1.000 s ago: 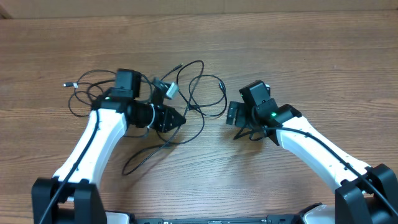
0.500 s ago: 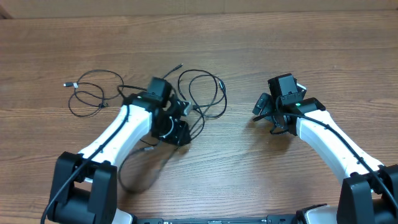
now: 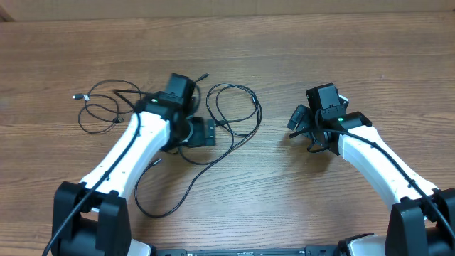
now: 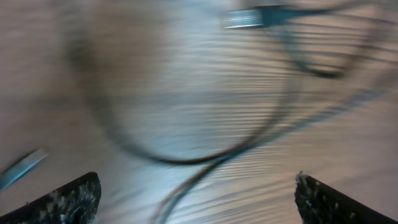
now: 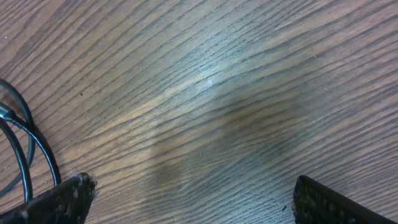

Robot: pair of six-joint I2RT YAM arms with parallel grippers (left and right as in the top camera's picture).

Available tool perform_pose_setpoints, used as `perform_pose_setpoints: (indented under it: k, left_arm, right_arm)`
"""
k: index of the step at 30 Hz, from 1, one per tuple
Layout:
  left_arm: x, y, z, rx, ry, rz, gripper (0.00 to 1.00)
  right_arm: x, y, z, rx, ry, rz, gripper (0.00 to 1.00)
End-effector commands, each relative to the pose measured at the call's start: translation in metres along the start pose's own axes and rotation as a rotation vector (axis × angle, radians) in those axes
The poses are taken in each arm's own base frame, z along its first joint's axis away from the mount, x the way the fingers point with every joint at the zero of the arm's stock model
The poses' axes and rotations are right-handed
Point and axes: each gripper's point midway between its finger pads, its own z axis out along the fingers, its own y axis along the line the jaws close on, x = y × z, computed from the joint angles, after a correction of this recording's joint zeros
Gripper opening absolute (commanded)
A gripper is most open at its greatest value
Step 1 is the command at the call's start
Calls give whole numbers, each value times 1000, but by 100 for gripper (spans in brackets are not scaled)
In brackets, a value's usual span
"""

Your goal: Untangle cables

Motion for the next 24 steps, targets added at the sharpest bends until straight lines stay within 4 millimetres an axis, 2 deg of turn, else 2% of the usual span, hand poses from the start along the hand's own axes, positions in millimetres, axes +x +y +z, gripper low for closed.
perform_pose_setpoints:
  k: [1, 3, 5, 8, 15, 16, 17, 19, 20, 23, 24]
  left_arm:
    - [-3, 68, -16, -290, -67, -258, 100]
    - [7, 88, -15, -363, -51, -328, 99]
    - [18, 100, -8, -381, -20, -352, 98]
    - [34, 120, 13, -397, 7, -394, 95]
    - [57, 145, 48, -400, 8, -448, 89]
    - [62, 148, 54, -395, 8, -458, 82]
    - [66, 149, 58, -389, 12, -463, 72]
    - [72, 150, 65, -381, 15, -465, 34]
    - [74, 150, 68, -372, 18, -465, 5]
    - [72, 148, 69, -360, 11, -445, 4]
    - [63, 145, 65, -351, 2, -395, 4]
  right_arm:
    - [1, -1, 3, 4, 5, 4, 100]
    - [1, 0, 3, 3, 4, 5, 100]
    - [0, 0, 3, 2, 2, 5, 100]
    - [0, 0, 3, 0, 1, 5, 100]
    - [0, 0, 3, 0, 1, 5, 100]
    - [0, 0, 3, 0, 1, 6, 100]
    - [0, 0, 3, 0, 1, 5, 100]
    - [0, 0, 3, 1, 2, 5, 100]
    - [0, 0, 3, 0, 1, 5, 100]
    - [0, 0, 3, 0, 1, 5, 100]
    - [0, 0, 3, 0, 1, 5, 100]
